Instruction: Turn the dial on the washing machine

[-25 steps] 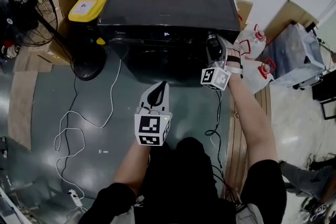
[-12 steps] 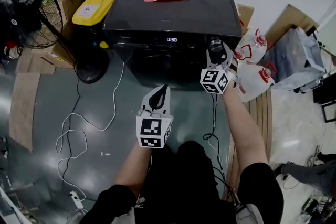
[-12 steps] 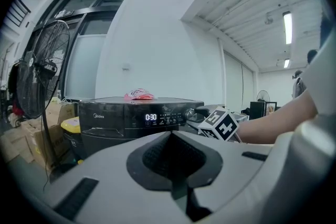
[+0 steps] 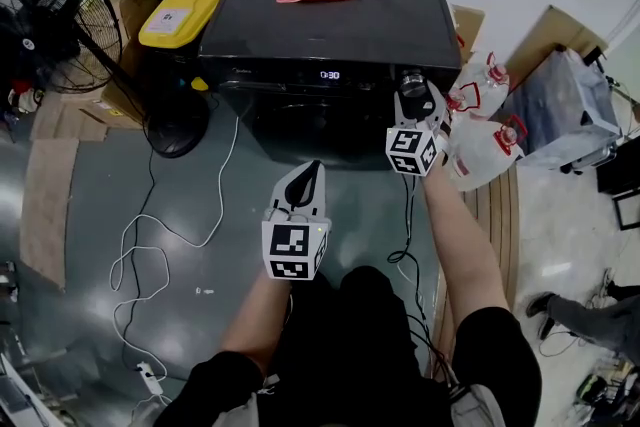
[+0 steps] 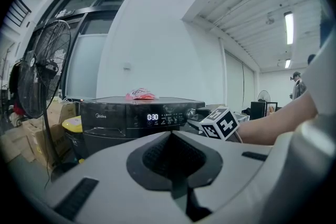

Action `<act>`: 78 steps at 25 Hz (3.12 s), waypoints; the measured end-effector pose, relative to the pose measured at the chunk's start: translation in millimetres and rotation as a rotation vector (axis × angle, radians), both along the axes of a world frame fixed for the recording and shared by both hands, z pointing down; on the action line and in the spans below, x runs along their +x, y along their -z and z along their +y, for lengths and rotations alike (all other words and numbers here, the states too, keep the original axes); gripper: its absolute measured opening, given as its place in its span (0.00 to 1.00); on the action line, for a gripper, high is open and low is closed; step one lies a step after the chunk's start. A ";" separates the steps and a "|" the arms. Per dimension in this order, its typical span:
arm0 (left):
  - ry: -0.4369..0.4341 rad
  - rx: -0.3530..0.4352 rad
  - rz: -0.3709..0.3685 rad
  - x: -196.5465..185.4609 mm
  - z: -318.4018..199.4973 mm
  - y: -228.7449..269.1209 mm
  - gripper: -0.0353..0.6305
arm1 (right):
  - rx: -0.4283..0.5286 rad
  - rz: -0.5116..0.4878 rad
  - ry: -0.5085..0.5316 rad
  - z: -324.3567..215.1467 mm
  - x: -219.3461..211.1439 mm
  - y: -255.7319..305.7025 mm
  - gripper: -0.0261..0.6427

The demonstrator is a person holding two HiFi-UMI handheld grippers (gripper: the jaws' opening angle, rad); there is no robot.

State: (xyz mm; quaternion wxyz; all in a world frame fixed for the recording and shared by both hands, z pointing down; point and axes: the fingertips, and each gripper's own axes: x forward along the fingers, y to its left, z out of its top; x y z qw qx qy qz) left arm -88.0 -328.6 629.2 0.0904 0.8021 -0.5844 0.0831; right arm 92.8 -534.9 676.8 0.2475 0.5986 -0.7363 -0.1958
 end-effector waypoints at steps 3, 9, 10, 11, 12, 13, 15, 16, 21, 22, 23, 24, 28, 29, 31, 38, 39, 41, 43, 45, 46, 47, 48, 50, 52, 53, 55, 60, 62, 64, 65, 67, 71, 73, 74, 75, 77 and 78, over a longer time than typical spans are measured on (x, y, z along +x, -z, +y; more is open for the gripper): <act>0.002 -0.002 0.000 -1.6 -1.0 0.7 0.07 | -0.059 -0.294 -0.004 -3.2 4.3 1.4 0.45; -0.013 -0.015 -0.008 2.1 -2.4 5.7 0.07 | -0.089 -0.485 -0.033 -5.3 5.5 3.9 0.45; -0.017 -0.011 -0.011 3.8 -1.7 9.2 0.07 | -0.088 -0.484 -0.031 -5.0 5.8 4.4 0.45; -0.020 -0.005 -0.012 4.6 -1.2 13.4 0.07 | -0.087 -0.484 -0.030 -5.0 6.0 5.1 0.45; -0.021 0.003 -0.012 4.7 -1.1 17.5 0.07 | -0.087 -0.490 -0.031 -5.2 6.1 5.6 0.45; -0.022 0.008 -0.013 4.2 -1.3 20.7 0.07 | -0.089 -0.503 -0.033 -5.3 6.3 5.7 0.45; -0.020 0.009 -0.011 2.4 -1.6 24.1 0.07 | -0.107 -0.564 -0.041 -4.7 7.9 4.7 0.45; -0.019 0.008 -0.011 1.4 -1.9 25.0 0.07 | -0.125 -0.618 -0.044 -4.2 9.2 4.2 0.45; -0.016 0.011 -0.012 -1.4 -4.7 28.0 0.07 | -0.197 -0.864 -0.056 -5.2 11.9 5.4 0.45; -0.016 0.011 -0.012 -1.2 -4.7 28.1 0.07 | -0.199 -0.877 -0.057 -5.3 12.3 5.1 0.45; -0.016 0.010 -0.011 -1.1 -4.7 28.2 0.07 | -0.199 -0.882 -0.058 -5.2 12.7 4.7 0.45; -0.015 0.010 -0.012 -1.2 -4.9 28.3 0.07 | -0.198 -0.883 -0.058 -5.1 13.2 4.5 0.45; -0.010 0.011 -0.012 -2.6 -6.3 29.2 0.07 | -0.199 -0.878 -0.060 -5.2 13.9 3.5 0.45; -0.008 0.012 -0.012 -3.2 -6.5 29.6 0.07 | -0.204 -0.890 -0.061 -5.3 14.0 3.2 0.45; -0.004 0.013 -0.012 -4.5 -6.7 30.9 0.07 | -0.242 -0.971 -0.059 -5.8 15.3 2.3 0.45; 0.003 0.005 -0.014 -4.6 -6.8 36.1 0.07 | -0.364 -1.192 -0.043 -8.4 15.5 4.3 0.45; 0.003 0.004 -0.015 -3.4 -6.4 37.3 0.07 | -0.373 -1.225 -0.045 -8.2 16.2 3.1 0.45; 0.004 0.002 -0.016 -1.5 -6.0 40.1 0.07 | -0.389 -1.301 -0.049 -7.6 17.9 1.7 0.45; 0.007 0.004 -0.019 -1.1 -6.2 43.6 0.07 | -0.392 -1.309 -0.053 -7.4 17.9 2.3 0.45; 0.011 0.005 -0.020 -1.5 -6.5 45.9 0.07 | -0.391 -1.295 -0.053 -7.4 17.8 3.0 0.45; 0.014 0.004 -0.021 -2.0 -6.8 46.1 0.07 | -0.392 -1.297 -0.053 -7.6 17.9 2.8 0.45; 0.016 0.001 -0.023 -2.4 -7.2 45.6 0.07 | -0.397 -1.316 -0.053 -8.0 18.1 2.1 0.45; 0.018 0.000 -0.023 -2.7 -7.6 45.0 0.07 | -0.410 -1.359 -0.055 -8.4 18.4 0.8 0.45; 0.019 0.001 -0.023 -2.4 -7.6 44.3 0.07 | -0.459 -1.515 -0.064 -8.7 19.5 -2.6 0.45; 0.020 0.001 -0.023 -1.6 -6.7 44.8 0.07 | -0.505 -1.688 -0.069 -8.9 20.2 -4.1 0.45; 0.021 0.000 -0.023 -1.2 -6.0 45.7 0.07 | -0.519 -1.753 -0.066 -8.8 20.2 -4.6 0.45; 0.023 -0.002 -0.024 0.3 -4.9 49.7 0.07 | -0.530 -1.828 -0.051 -9.2 21.0 -6.2 0.45; 0.018 -0.019 -0.024 5.1 -1.6 70.4 0.07 | -0.423 -1.466 -0.027 3.5 22.5 8.4 0.46; 0.017 -0.031 -0.016 6.0 2.2 90.5 0.07 | -0.328 -1.250 0.015 31.3 21.3 44.0 0.44; 0.010 -0.033 -0.007 8.1 5.2 120.5 0.07 | -0.238 -1.107 0.059 67.5 20.4 97.5 0.26; 0.005 -0.030 -0.003 9.6 6.1 137.6 0.07 | -0.193 -1.040 0.074 85.4 19.0 127.8 0.13; -0.004 -0.012 0.004 13.4 7.5 172.1 0.07 | -0.115 -0.904 0.108 117.7 12.0 186.2 0.04; -0.024 0.042 0.014 23.1 11.2 235.5 0.07 | -0.002 -0.721 0.149 174.0 0.6 278.6 0.04; -0.030 0.072 0.018 27.0 17.2 261.3 0.07 | 0.025 -0.717 0.141 200.4 3.0 310.2 0.04; -0.032 0.087 0.021 29.0 20.5 272.2 0.07 | 0.027 -0.736 0.138 210.7 4.6 321.4 0.04; -0.036 0.099 0.022 31.4 23.5 281.0 0.07 | 0.025 -0.756 0.138 218.8 5.8 329.8 0.04; -0.042 0.108 0.020 38.9 28.4 291.2 0.07 | 0.028 -0.766 0.138 228.6 8.5 340.8 0.04; -0.045 0.106 0.018 43.3 30.5 294.2 0.07 | 0.030 -0.764 0.136 230.9 10.8 344.7 0.04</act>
